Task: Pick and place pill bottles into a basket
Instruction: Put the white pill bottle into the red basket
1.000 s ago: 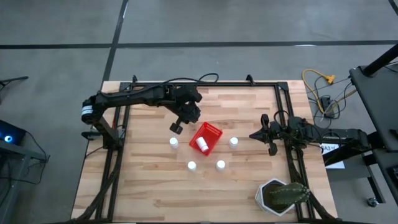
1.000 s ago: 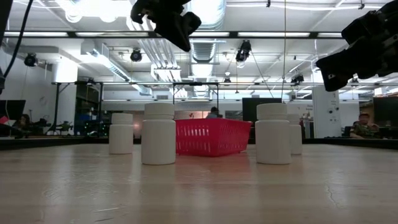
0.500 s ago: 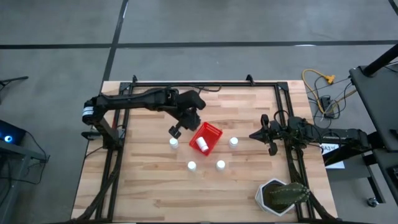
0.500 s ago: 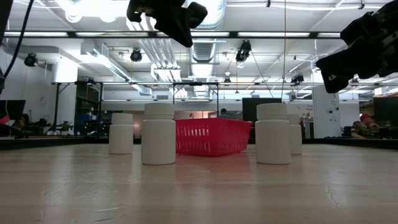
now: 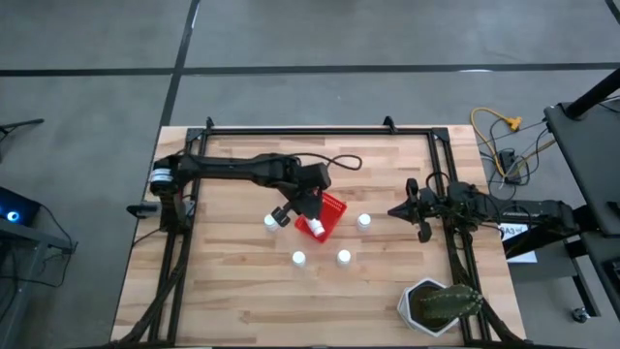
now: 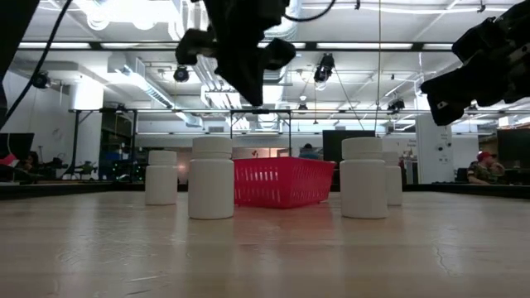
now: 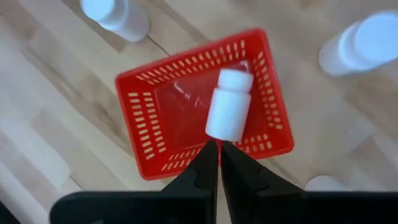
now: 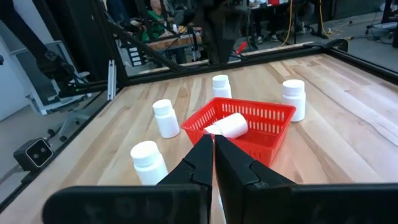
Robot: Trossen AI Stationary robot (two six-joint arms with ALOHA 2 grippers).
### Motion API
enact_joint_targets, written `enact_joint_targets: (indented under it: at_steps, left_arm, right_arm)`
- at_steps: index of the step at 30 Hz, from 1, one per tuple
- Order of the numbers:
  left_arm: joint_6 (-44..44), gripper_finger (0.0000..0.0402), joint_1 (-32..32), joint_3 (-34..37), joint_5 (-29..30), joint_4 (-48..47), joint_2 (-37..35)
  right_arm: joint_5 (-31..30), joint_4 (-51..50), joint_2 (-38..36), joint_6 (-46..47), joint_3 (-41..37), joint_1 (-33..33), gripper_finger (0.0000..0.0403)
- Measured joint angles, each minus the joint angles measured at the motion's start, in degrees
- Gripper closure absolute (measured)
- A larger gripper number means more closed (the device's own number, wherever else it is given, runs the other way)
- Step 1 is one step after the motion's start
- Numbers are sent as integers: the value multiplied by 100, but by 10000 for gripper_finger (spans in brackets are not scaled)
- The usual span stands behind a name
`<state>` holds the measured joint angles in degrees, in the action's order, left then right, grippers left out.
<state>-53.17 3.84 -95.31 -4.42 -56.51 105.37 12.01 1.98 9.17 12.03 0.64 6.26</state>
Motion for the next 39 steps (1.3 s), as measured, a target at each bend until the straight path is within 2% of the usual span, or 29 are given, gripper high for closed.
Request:
enact_joint_targets:
  at_steps: [7,16,19,23,33,39]
  left_arm:
    - [-295,400,-7,7,232,17,434]
    - [-317,400,-18,4,281,244,457]
    - [-317,387,-20,-20,279,254,442]
    - [-320,337,-22,-24,278,344,442]
    - [-306,171,-103,-37,264,531,440]
    - [-276,116,-176,-35,262,529,436]
  right_arm:
    - [-2,1,178,0,0,0,394]
    - [-7,0,313,64,2,0,394]
    - [-11,0,332,133,2,0,394]
    - [-11,0,343,131,2,0,394]
    - [-11,0,343,149,2,0,394]
    - [-11,0,343,131,2,0,394]
